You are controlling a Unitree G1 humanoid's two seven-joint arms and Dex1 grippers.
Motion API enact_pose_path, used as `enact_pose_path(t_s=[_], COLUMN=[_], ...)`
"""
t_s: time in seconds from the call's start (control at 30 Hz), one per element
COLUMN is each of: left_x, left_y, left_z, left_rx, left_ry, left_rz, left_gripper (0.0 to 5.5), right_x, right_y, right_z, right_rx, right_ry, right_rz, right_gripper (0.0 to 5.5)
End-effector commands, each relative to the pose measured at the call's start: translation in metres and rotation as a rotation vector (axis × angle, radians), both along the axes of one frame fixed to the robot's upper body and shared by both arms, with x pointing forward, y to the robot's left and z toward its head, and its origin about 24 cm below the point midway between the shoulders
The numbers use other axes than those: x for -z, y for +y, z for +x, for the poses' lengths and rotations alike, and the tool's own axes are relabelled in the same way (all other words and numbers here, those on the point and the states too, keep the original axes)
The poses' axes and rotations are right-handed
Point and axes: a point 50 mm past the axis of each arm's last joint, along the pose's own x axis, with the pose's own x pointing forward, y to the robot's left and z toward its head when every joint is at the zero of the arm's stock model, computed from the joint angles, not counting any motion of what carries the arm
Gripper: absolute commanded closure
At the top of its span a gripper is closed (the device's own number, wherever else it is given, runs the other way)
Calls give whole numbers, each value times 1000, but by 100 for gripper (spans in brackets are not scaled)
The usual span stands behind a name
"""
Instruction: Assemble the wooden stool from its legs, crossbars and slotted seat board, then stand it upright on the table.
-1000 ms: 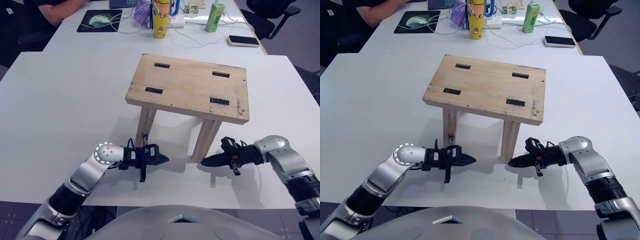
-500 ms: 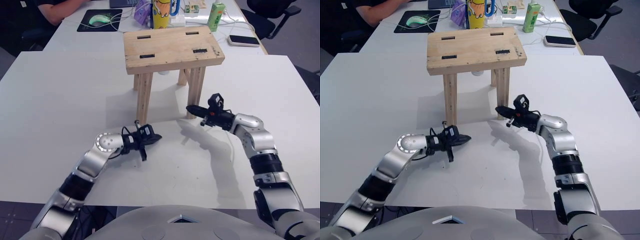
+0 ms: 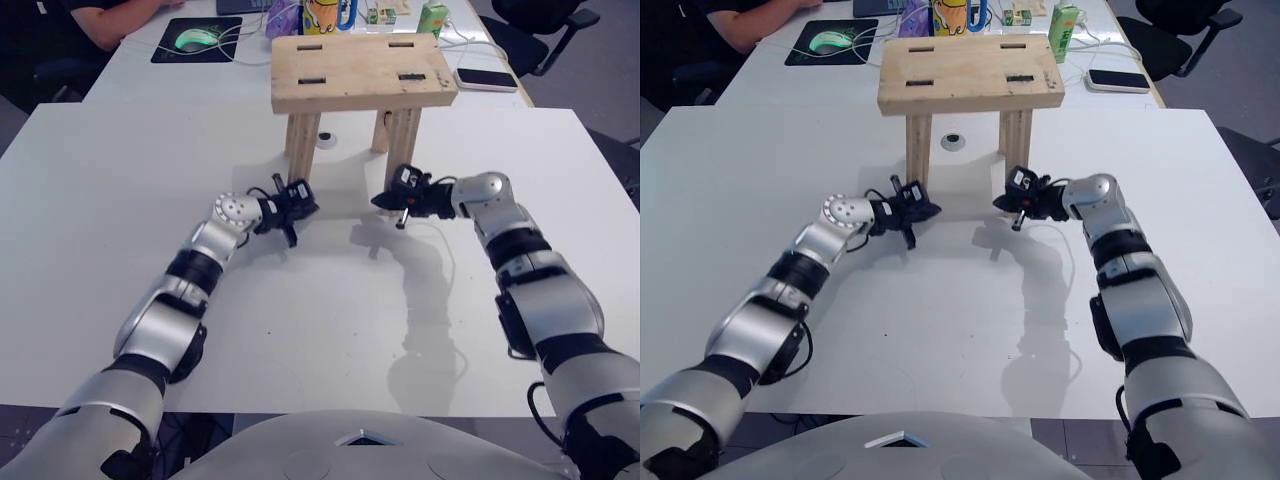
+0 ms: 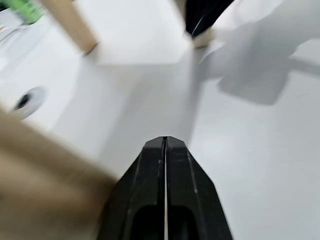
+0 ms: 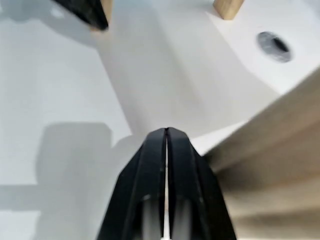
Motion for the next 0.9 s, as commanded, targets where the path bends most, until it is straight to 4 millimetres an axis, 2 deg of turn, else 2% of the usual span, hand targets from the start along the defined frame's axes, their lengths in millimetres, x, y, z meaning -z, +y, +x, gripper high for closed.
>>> enact_pose_path(t_s=[0.03, 0.13, 0.2, 0.27, 0.37, 0.47, 0.57, 0.63, 0.7, 0.77, 0.9], left_x=[-29, -29, -17, 0, 19, 15, 1, -1, -6, -7, -9], left_y=[19, 19, 20, 19, 14, 17, 34, 39, 31, 21, 9], left_z=[24, 24, 16, 3, -28, -61, -75, -80, -81, -81, -80], left_rx=[-123, -101, -67, -28, -9, -145, -435, -551, -582, -612, -690], left_ry=[-101, -100, -74, -39, -13, -72, -188, -229, -246, -231, -279], left_rz=[43, 19, 9, -45, -243, -494, -679, -712, -765, -788, -755], left_gripper=[547, 547, 547, 547, 547, 547, 547, 547, 547, 547, 547], right_x=[-21, -14, -6, 6, 23, 29, 22, 22, 30, 41, 28], right_y=[20, 26, 26, 24, 17, 9, 26, 37, 42, 40, 46], right_z=[17, 15, 9, 0, -17, -43, -76, -86, -91, -91, -87], right_rx=[8, -5, -17, -38, -8, 114, 273, 399, 571, 724, 672], right_ry=[-151, -159, -138, -95, -13, 18, 22, 29, 35, 33, -73], right_rz=[-133, -102, -24, 74, 357, 747, 998, 1087, 1084, 930, 777], right_gripper=[550, 550, 550, 550, 550, 550, 550, 550, 550, 550, 550])
